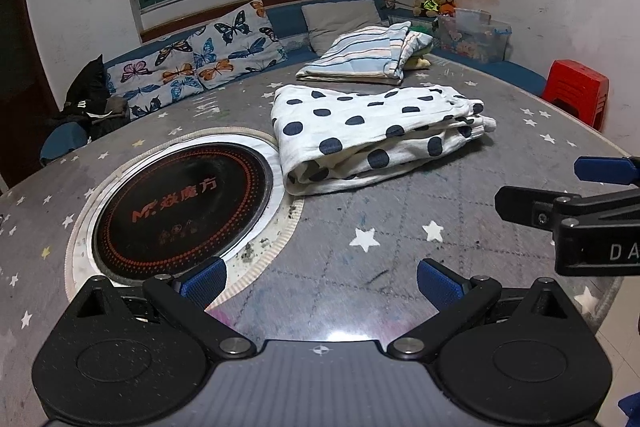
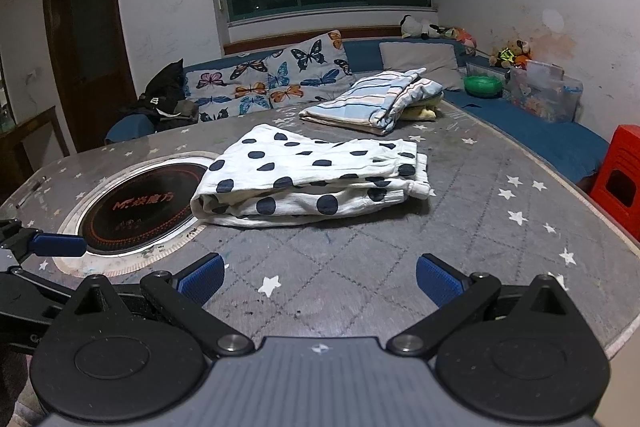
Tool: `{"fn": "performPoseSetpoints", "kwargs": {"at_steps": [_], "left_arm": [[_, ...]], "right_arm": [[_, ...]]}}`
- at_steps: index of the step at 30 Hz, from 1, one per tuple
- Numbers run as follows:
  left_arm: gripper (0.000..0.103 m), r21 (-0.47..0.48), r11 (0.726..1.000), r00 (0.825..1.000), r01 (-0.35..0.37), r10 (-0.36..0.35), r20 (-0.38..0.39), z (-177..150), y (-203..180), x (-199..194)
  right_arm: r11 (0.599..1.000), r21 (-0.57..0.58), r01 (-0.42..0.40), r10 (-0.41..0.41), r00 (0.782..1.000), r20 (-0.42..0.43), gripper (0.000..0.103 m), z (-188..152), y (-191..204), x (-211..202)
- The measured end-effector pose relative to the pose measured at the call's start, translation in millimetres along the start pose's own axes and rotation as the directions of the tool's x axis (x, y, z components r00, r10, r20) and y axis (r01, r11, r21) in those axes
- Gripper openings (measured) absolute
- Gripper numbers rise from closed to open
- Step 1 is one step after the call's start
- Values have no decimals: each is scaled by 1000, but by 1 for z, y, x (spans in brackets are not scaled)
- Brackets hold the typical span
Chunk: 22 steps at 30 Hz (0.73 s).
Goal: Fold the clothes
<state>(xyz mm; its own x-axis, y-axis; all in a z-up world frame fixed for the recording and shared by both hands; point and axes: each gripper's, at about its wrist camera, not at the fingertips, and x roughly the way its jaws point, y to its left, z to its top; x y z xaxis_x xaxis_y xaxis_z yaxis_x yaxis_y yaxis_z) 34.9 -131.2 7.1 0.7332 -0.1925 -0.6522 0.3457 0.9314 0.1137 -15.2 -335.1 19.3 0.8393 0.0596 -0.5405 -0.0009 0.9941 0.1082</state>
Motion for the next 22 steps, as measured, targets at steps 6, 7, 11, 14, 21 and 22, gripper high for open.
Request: {"fn": "performPoseSetpoints", "kwargs": {"at_steps": [6, 7, 11, 14, 21, 22], "left_arm": [[103, 7, 1000, 1000, 12, -12, -8, 10, 4, 14], [103, 7, 1000, 1000, 13, -13, -10, 11, 5, 17], [103, 4, 1000, 1000, 20, -20, -21, 16, 9, 28], [103, 3, 1000, 999, 31, -31, -26, 18, 10, 33], [103, -8, 999, 999, 43, -44, -29, 22, 14, 42], [103, -7, 999, 998, 44, -44, -33, 23, 14, 42]], "right_arm": [[1000, 12, 15, -15, 1000, -23, 103, 5, -5, 15], [1000, 13, 17, -17, 999, -27, 103, 6, -5, 18], [999, 19, 26, -25, 999, -43, 103, 10, -8, 28], [1000, 17, 26, -25, 998, -56, 103, 11, -9, 35], [1000, 12, 27, -26, 997, -73, 103, 15, -11, 46], [1000, 11, 29, -28, 997, -74, 103, 16, -12, 47]]}}
